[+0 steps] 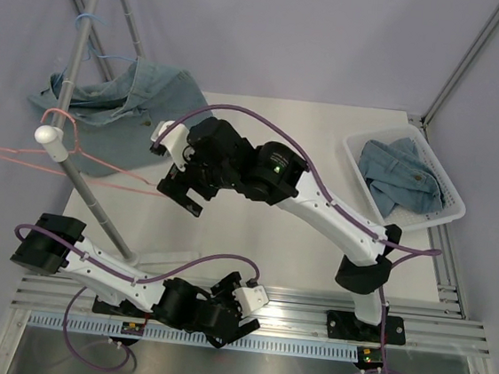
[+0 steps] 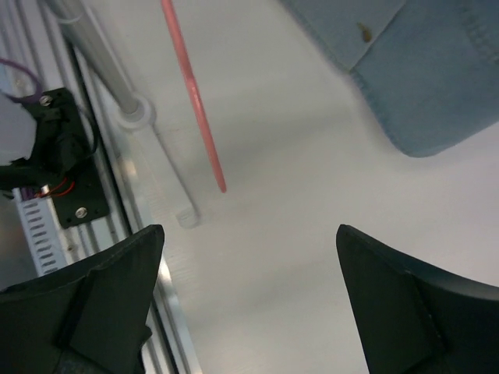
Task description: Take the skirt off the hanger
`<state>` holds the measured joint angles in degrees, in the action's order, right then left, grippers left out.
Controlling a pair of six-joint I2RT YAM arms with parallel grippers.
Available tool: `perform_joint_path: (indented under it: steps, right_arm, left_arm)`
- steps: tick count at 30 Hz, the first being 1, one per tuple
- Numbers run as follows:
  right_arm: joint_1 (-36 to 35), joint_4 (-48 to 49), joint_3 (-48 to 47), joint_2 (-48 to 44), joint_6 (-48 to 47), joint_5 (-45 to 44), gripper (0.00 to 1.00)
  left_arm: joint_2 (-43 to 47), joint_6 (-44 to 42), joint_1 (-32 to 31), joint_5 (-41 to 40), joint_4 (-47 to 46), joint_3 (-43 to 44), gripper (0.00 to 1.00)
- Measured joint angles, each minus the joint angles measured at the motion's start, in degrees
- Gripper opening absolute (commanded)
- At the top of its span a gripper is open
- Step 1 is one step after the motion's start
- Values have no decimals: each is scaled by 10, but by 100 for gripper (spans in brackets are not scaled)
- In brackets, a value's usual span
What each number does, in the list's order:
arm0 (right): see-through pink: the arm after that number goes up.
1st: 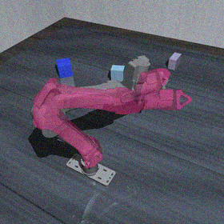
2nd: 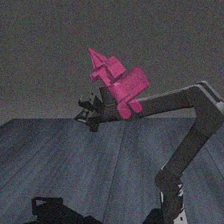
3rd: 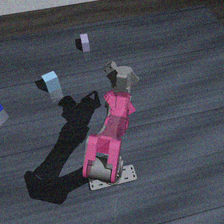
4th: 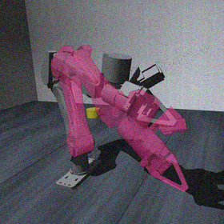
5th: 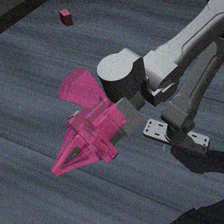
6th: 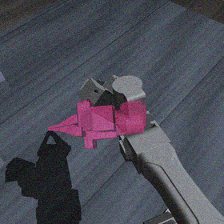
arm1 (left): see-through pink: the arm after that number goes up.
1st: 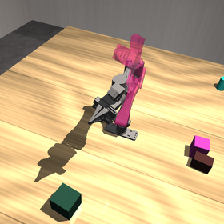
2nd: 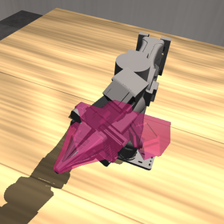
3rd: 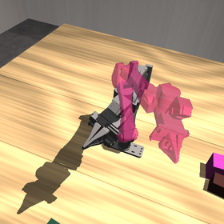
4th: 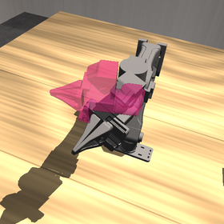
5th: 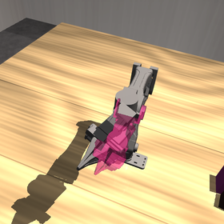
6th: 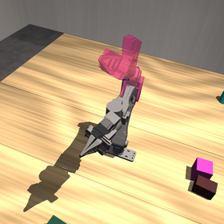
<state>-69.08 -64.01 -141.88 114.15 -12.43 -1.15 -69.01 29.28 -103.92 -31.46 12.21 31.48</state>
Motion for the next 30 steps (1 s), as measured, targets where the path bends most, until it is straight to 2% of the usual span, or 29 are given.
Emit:
perform_joint_path:
  steps: [10,18,24,30]
  right_arm:
    - [26,108,44,-66,37,-169,100]
    - [151,137,47,-57,94,-223,100]
    - [198,145,53,-43,98,-209,100]
    - [238,195,49,-31,44,-110,99]
  left_arm:
    - [-2,4,0,2,-1,0,91]
    - [-2,9,0,2,0,0,90]
    - [12,16,0,2,-2,-9,91]
    - [17,24,0,2,2,-13,90]
